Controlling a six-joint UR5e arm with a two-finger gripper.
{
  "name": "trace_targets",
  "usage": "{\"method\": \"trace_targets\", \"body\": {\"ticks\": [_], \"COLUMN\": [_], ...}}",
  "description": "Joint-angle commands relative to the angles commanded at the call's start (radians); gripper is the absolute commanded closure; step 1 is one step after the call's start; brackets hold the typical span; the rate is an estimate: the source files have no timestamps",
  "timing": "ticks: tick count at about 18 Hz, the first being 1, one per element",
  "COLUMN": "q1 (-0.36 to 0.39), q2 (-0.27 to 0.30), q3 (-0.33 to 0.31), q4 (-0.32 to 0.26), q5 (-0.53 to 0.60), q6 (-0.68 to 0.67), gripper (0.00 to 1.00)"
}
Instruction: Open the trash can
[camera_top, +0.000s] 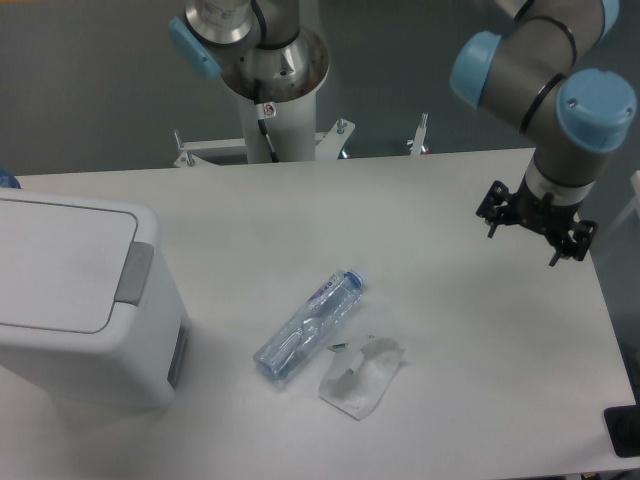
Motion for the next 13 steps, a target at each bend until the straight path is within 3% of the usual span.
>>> {"method": "trace_targets", "body": {"ticks": [10,13], "q1": [-0.008,-0.035], "q2": [0.009,0.037], "q3": [-0.011,-0.044], "q4": [-0.005,-0.006], "q5": [-0.026,-0.072], "q6": [-0.006,-0.139], "gripper": [0.00,0.00]}}
